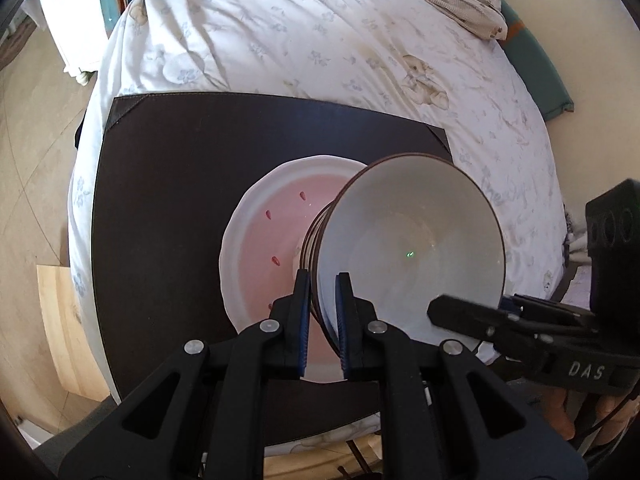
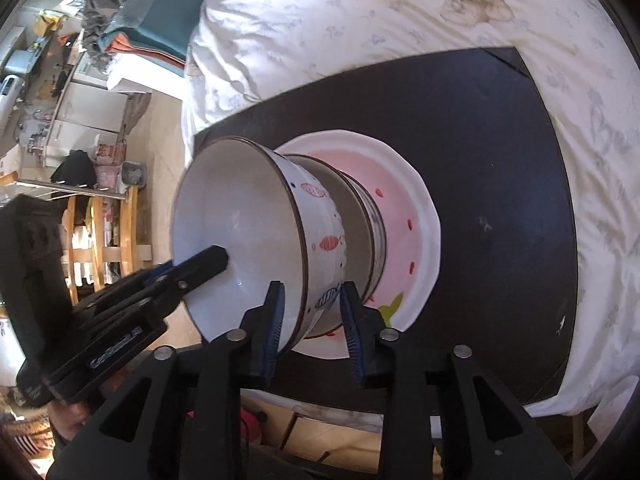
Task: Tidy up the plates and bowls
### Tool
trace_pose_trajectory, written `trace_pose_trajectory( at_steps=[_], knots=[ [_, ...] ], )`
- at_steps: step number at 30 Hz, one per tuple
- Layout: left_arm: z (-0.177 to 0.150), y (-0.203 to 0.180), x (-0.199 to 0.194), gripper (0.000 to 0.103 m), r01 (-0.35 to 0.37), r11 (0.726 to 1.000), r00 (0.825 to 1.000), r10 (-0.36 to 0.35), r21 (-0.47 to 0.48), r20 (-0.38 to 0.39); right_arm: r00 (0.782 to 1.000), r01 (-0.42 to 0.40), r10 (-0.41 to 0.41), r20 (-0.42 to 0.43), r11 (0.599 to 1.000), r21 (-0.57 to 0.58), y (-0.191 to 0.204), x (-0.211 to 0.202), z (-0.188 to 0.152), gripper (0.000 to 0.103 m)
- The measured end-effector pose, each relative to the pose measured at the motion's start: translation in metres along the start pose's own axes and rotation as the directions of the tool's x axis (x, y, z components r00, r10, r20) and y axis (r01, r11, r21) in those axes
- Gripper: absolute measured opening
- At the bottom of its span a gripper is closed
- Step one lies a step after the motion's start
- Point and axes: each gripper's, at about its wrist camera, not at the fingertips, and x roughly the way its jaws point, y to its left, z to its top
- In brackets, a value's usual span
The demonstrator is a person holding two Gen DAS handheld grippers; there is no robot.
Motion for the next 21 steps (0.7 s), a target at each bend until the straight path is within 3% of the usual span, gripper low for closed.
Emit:
trace_pose_trajectory(
  at_steps=[9,12,17,19,21],
  knots=[
    [0.002,-0.006,0.001,0.012,-0.02,1.0,1.0,0.02,0.016,0.009,0.998,-0.055,0.056,-0.03,0.998,0.026,-0.007,0.001,0.001,0.044],
    [0.001,-0.011,-0.003,0.013,-0.023,0.999,0.999,0.021,0.038,0.048,0.997,-0.068,0.069,-0.023,0.998,0.018,-0.008,-0.006,-0.002,0.055],
    [0.002,-0.02,-0.012,0.015,-0.054,0.995,0.994,0.046,0.084,0.099,0.998,-0.059,0.058,0.026,0.998,0.026,-0.019,-0.02,-0.005,0.056],
    [0.002,-0.022,-0.014,0.018,-0.054,0.994,0.994,0.044,0.099,0.101,0.996,-0.038,0.038,0.083,0.999,0.007,-0.02,-0.029,-0.006,0.056],
    [0.001,-0.025,-0.018,0.03,-0.088,0.989,0.989,0.071,0.123,0.131,0.992,-0.007,0.009,0.124,1.0,-0.019,-0.019,-0.034,-0.006,0.057]
  ],
)
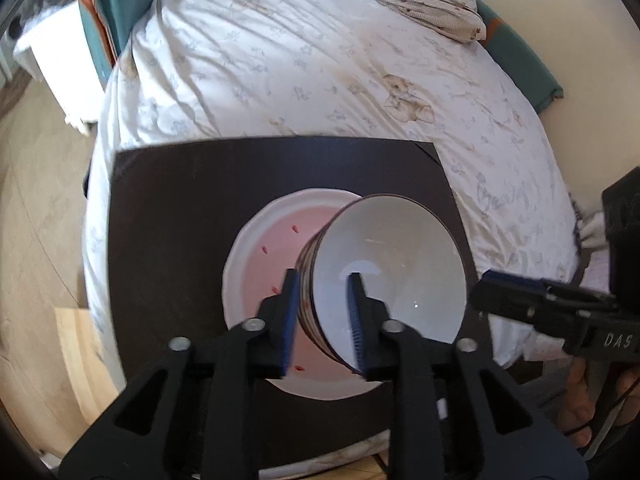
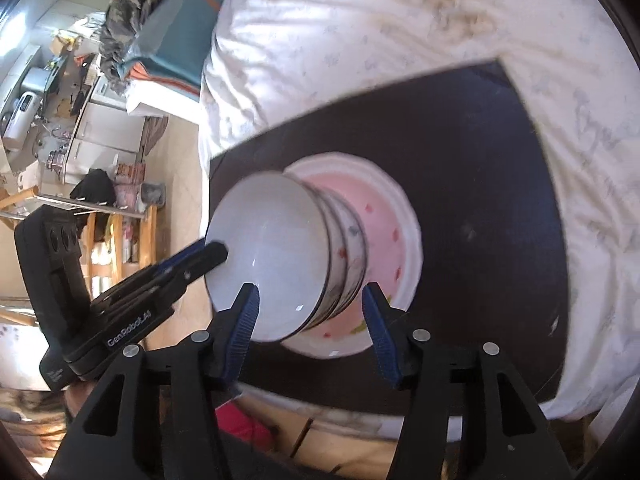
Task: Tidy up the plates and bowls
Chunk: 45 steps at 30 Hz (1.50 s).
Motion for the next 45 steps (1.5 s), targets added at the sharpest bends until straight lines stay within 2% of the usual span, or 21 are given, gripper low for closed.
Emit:
trace_pose_trajectory(
  at_steps=[2,3,6,7,9,10,12,14,18,21,24,26,28,34,37,39,40,42,45],
  knots=[
    [-0.001,-0.001,-0.008,0.039,-0.039,0.999,0.998,0.039,0.003,0.048,0.999,0.019,-0.018,0.044,0.999,-0.025,0.001,-0.004,-0.001,0.059],
    [-0.003,-0.001,-0.015,0.044,-0.07,0.998,0.993,0.07,-0.006,0.09,0.997,0.036,-0.033,0.066,0.998,-0.045,0.002,-0.007,-0.002,0.068],
    [-0.007,-0.004,-0.034,0.048,-0.124,0.992,0.975,0.124,-0.011,0.185,0.986,0.089,-0.074,0.146,0.991,-0.1,0.006,-0.017,-0.005,0.076],
    [-0.011,-0.006,-0.043,0.049,-0.151,0.988,0.963,0.149,-0.005,0.225,0.98,0.1,-0.077,0.182,0.987,-0.122,0.009,-0.022,-0.007,0.079],
    [-0.016,-0.009,-0.052,0.056,-0.19,0.982,0.948,0.183,0.004,0.26,0.966,0.12,-0.079,0.247,0.981,-0.153,0.015,-0.033,-0.01,0.093],
    [-0.022,-0.01,-0.058,0.056,-0.211,0.978,0.938,0.2,0.007,0.282,0.958,0.128,-0.079,0.277,0.978,-0.163,0.017,-0.039,-0.012,0.096],
    [-0.032,-0.01,-0.066,0.056,-0.207,0.978,0.933,0.199,-0.003,0.301,0.937,0.132,-0.064,0.343,0.975,-0.18,0.023,-0.053,-0.019,0.103],
    [-0.041,-0.007,-0.073,0.057,-0.199,0.98,0.93,0.197,-0.027,0.31,0.925,0.13,-0.051,0.376,0.974,-0.187,0.025,-0.061,-0.027,0.103],
    [-0.063,-0.002,-0.086,0.076,-0.207,0.976,0.917,0.219,-0.071,0.334,0.922,0.159,-0.072,0.381,0.966,-0.202,0.029,-0.065,-0.045,0.103],
    [-0.08,0.001,-0.096,0.094,-0.204,0.974,0.904,0.227,-0.099,0.362,0.903,0.194,-0.091,0.42,0.958,-0.209,0.033,-0.07,-0.067,0.103],
    [-0.095,0.001,-0.102,0.101,-0.223,0.97,0.89,0.243,-0.097,0.386,0.879,0.226,-0.117,0.461,0.956,-0.189,0.033,-0.073,-0.089,0.103],
    [-0.102,0.001,-0.105,0.102,-0.228,0.969,0.884,0.246,-0.093,0.397,0.863,0.248,-0.136,0.487,0.953,-0.172,0.031,-0.074,-0.1,0.103],
    [-0.108,0.001,-0.106,0.102,-0.23,0.969,0.886,0.247,-0.092,0.391,0.852,0.267,-0.156,0.5,0.951,-0.159,0.027,-0.072,-0.11,0.103],
    [-0.129,0.009,-0.102,0.102,-0.239,0.963,0.89,0.268,-0.124,0.369,0.848,0.283,-0.171,0.503,0.946,-0.157,0.02,-0.059,-0.127,0.103],
    [-0.136,0.011,-0.098,0.103,-0.277,0.953,0.874,0.302,-0.119,0.381,0.834,0.319,-0.191,0.518,0.932,-0.171,0.023,-0.051,-0.135,0.103],
    [-0.143,0.013,-0.095,0.103,-0.3,0.946,0.855,0.323,-0.122,0.404,0.831,0.335,-0.192,0.522,0.922,-0.193,0.025,-0.042,-0.142,0.103],
    [-0.146,0.014,-0.092,0.103,-0.309,0.943,0.853,0.332,-0.124,0.402,0.832,0.341,-0.195,0.52,0.919,-0.2,0.025,-0.037,-0.145,0.103],
    [-0.151,0.013,-0.084,0.103,-0.321,0.94,0.862,0.34,-0.112,0.376,0.844,0.346,-0.203,0.496,0.913,-0.216,0.025,-0.024,-0.148,0.103],
    [-0.157,0.005,-0.07,0.103,-0.331,0.941,0.878,0.335,-0.07,0.342,0.845,0.371,-0.221,0.487,0.898,-0.236,0.03,-0.013,-0.153,0.103]
  ],
)
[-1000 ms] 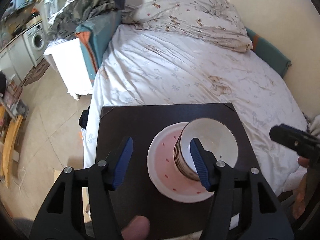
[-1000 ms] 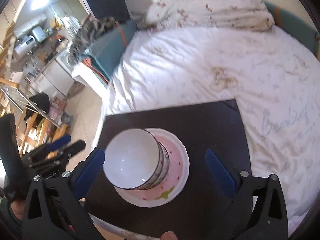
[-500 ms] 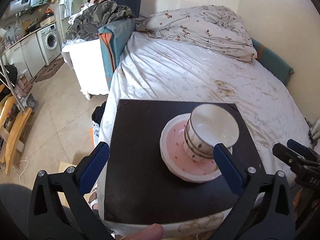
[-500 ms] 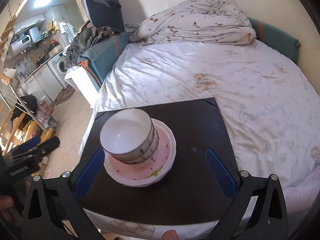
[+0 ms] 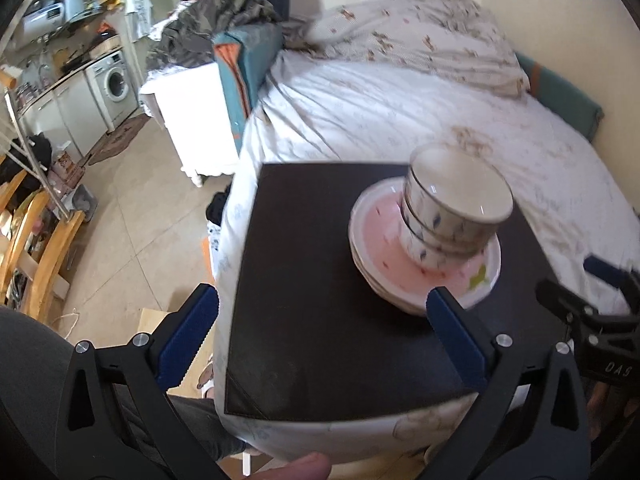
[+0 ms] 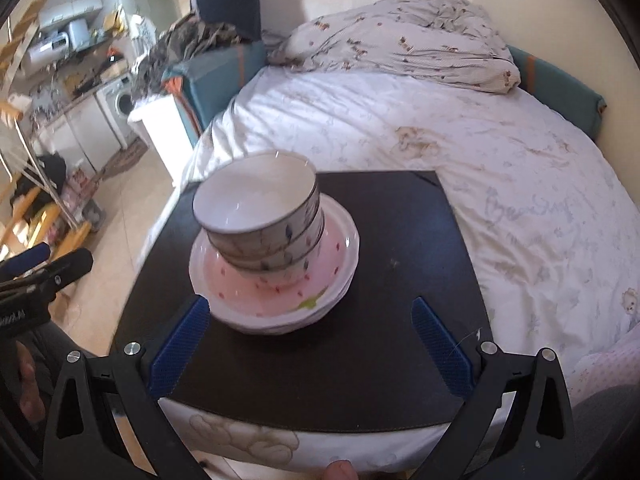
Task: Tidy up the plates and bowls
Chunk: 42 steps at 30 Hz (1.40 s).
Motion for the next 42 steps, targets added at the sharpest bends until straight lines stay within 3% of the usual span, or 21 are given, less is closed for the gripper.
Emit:
trace_pose_trajectory(
  at_steps=[3,10,42],
  knots=[
    [-0.001,-0.01,0.0,0.103,-0.006,0.999,1.0,0.006,0.039,0.012,1.0,-0.003,0.003,-0.009,1.0,-0.012,0.006,0.003,-0.003,0.103],
    [0.001,-0.003,0.008,0.103,0.021,0.999,0.999,-0.022,-0.03,-0.032,0.999,0.025,-0.025,-0.023,0.999,0.022,0.0,0.008,-0.005,0.103],
    [0.004,-0.004,0.011,0.103,0.018,0.999,0.999,-0.019,-0.029,-0.041,1.0,0.03,-0.03,-0.003,0.997,0.076,-0.008,0.0,-0.002,0.103]
  ],
)
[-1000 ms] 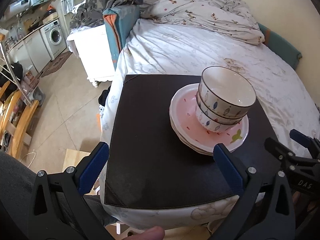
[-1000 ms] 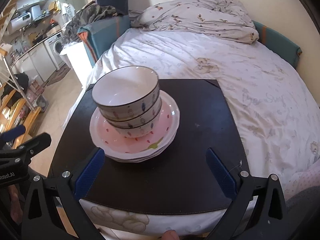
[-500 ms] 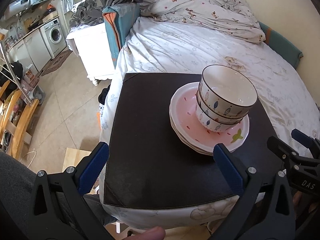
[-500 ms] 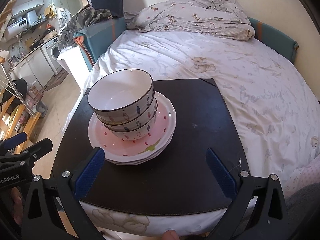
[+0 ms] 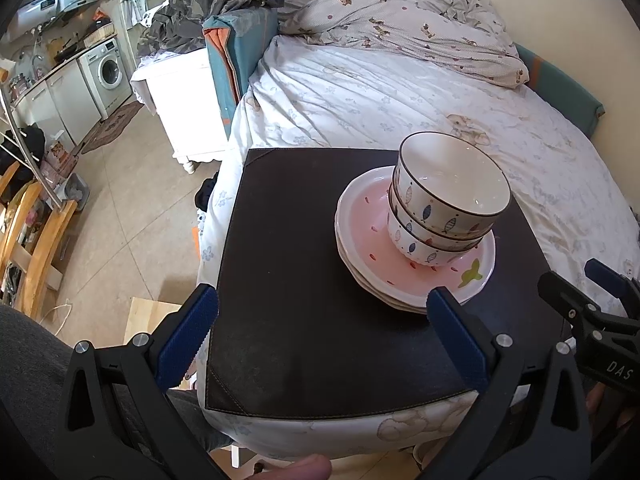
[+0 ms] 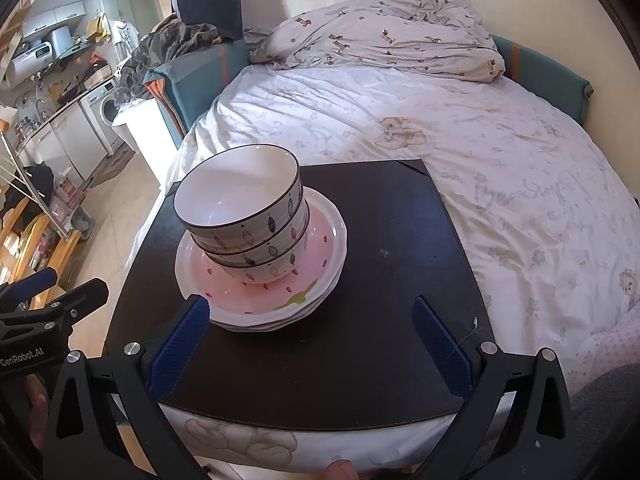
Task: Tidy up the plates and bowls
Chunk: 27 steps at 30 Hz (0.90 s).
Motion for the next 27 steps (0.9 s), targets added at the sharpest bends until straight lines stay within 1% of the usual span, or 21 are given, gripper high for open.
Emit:
trace_pose_trajectory(
  at_steps=[27],
  knots=[
    [0.0024,0.0008,0.0035,0.103,0.017,1.0,1.0,-0.017,-0.005,-0.006,1.0,-0.002,0.002,-0.005,1.0,0.013,-0.0032,0.0005,-0.0001,0.103]
  ],
)
